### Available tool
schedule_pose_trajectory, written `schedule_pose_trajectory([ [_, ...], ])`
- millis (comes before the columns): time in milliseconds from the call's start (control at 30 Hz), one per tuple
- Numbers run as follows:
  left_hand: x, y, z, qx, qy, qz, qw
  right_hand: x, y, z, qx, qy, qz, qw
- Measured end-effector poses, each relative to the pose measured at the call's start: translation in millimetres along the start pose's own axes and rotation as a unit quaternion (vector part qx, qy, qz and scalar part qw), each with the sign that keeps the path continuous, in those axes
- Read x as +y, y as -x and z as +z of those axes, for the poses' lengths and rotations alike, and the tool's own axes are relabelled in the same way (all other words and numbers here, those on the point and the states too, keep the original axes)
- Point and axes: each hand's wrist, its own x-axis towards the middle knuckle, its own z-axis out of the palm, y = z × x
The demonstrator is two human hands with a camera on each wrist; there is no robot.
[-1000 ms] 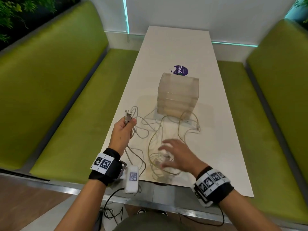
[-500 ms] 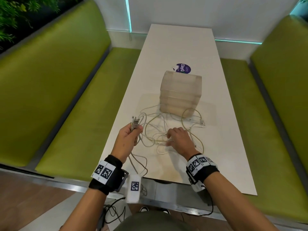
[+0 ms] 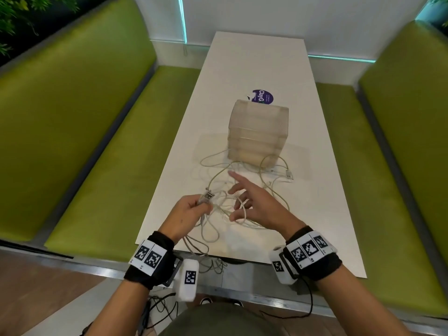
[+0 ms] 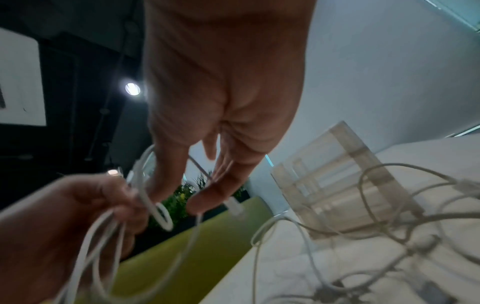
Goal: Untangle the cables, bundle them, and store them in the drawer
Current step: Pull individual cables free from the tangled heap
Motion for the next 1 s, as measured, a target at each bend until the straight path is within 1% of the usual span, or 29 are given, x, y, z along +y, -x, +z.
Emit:
schedule_pose_trajectory([
  [33,0.6,0.3,2.6,-0.032,-0.036,-0.009,0.999,-5.8,0.7,0.0,-0.019,0.001,-0.005,1.000],
  [100,1.9,1.7,8.7,-0.090,-0.085,-0.021,0.992,-13.6,1.6,0.4,-0.021,0.005,-0.001,1.000],
  [167,2.2,2.0,12.9,-0.102,-0.083,-0.027,0.991,-18.2,2.4,3.7,-0.030,-0.011,0.020,0.999],
  [233,1.8,2.5,14.5,-0.084,-0.062,-0.020,0.994,-19.4,4.9,7.2,-0.035,-0.033,0.024,0.999],
  [333,-1.8,4.1,17.1,-0.069,-0.036,-0.002,0.997,-17.3,7.5,7.1,-0.024,-0.013,0.035,0.999],
  [400,-3.9,6.6,19.2,-0.064,-0.013,0.004,0.998,-13.7,9.4,6.8,-0.020,-0.042,0.047,0.998],
  [467,-5.8,5.4,19.2,-0.041,0.036,0.001,0.999,-7.8,12.6,7.8,-0.020,-0.076,0.060,0.995],
  [500,-5.8,4.4,17.5,-0.024,0.063,0.000,0.998,-4.4,14.9,8.8,-0.025,-0.073,0.066,0.995],
  [533,-4.9,3.3,15.0,-0.006,0.082,-0.002,0.997,0.2,17.8,11.0,-0.035,-0.061,0.073,0.995],
  [600,-3.1,0.0,9.2,0.013,0.112,-0.002,0.994,10.3,25.1,19.6,-0.076,-0.041,0.088,0.992],
  [700,2.4,-4.0,4.2,0.013,0.150,0.007,0.989,23.3,37.9,39.2,-0.160,-0.023,0.106,0.981],
  [767,5.0,-5.7,5.5,0.011,0.156,0.011,0.988,28.6,43.2,53.3,-0.183,0.011,0.114,0.976],
  [833,5.0,-6.4,9.3,0.004,0.149,0.015,0.989,33.9,43.4,63.9,-0.180,0.107,0.094,0.973],
  [900,5.4,-5.9,13.1,-0.002,0.141,0.018,0.990,38.4,42.1,71.1,-0.193,0.240,0.065,0.949],
  [933,5.1,-5.9,13.9,0.000,0.137,0.018,0.990,39.8,42.6,72.8,-0.201,0.286,0.058,0.935],
  [1000,4.9,-6.2,13.0,0.010,0.136,0.014,0.991,41.6,44.9,71.6,-0.237,0.340,0.063,0.908],
])
